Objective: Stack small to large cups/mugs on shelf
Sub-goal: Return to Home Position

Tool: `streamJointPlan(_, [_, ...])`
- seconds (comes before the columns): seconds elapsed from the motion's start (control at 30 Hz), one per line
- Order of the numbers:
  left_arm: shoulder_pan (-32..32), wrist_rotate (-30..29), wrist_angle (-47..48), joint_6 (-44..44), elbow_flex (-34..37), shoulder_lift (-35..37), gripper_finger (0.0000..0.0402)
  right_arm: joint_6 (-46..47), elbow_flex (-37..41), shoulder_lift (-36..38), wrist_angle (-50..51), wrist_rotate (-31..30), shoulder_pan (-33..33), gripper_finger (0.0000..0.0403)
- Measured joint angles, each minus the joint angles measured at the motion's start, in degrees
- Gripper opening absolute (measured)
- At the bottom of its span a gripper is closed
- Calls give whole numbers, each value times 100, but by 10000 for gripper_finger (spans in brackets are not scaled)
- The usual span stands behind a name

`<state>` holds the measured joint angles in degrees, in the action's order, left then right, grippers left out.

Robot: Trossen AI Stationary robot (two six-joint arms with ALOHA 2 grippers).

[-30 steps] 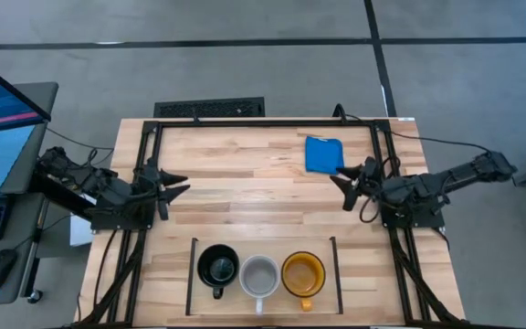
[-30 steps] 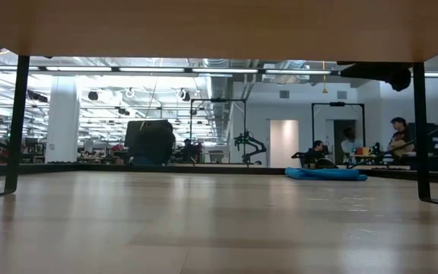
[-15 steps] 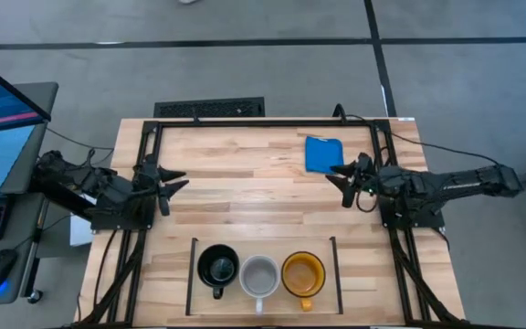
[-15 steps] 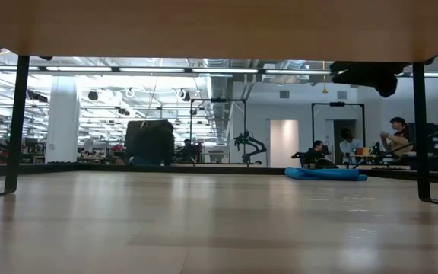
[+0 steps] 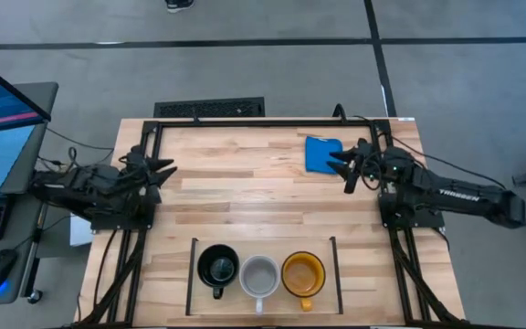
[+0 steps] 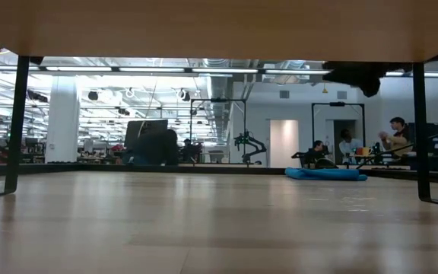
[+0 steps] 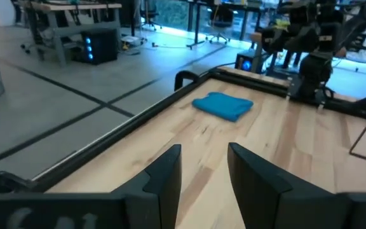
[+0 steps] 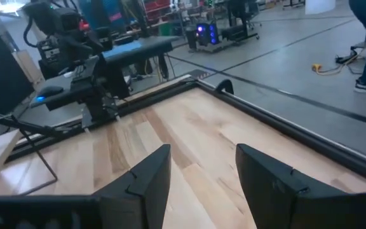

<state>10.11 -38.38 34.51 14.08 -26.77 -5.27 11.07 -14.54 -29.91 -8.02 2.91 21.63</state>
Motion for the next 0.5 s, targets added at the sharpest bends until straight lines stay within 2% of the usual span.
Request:
streamJointPlan(0.1, [-92, 60, -283, -38, 350, 210, 119, 158, 249, 3, -393, 278, 173, 201])
streamJointPlan(0.23, [-152, 211, -856, -164, 825, 422, 119, 379, 564, 4, -1001, 330, 146, 201])
streamJointPlan(0.5, [-214, 218, -1128, 2, 1281, 511, 119, 273, 601, 3, -1050, 326, -84, 201])
